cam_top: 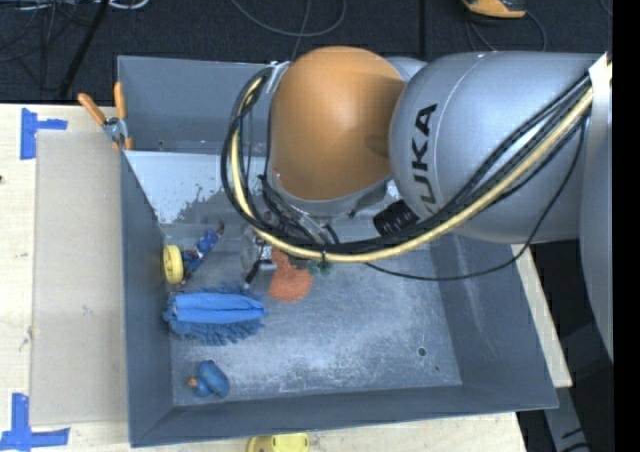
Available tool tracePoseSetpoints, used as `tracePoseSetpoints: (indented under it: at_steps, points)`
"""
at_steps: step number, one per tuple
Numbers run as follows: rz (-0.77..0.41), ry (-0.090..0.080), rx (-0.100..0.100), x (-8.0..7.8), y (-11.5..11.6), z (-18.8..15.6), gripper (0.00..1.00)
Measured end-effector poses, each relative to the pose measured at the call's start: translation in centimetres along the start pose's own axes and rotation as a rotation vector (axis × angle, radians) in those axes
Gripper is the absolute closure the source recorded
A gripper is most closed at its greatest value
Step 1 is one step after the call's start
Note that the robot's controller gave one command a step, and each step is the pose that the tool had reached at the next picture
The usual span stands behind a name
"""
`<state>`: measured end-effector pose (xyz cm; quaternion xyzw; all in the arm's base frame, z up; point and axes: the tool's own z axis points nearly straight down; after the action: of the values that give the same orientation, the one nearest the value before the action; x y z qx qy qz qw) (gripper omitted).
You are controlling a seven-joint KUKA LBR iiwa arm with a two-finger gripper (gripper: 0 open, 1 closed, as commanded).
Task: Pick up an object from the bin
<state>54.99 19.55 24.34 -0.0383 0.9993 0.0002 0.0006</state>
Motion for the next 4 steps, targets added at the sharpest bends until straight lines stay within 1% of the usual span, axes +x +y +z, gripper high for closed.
tracePoseSetpoints:
  at_steps: [1, 2, 3, 4]
  points:
    - [0.001, 0.0, 0.0, 0.0, 0.0, 0.0, 0.0]
    - [0.002, 0.0, 0.0, 0.0, -0.1, 0.0, 0.0]
    - [-0.063, -0.005, 0.0, 1.1, 1.1, 2.8, 0.0]
    - [-0.096, -0.003, -0.001, 1.5, 2.7, 9.4, 0.0]
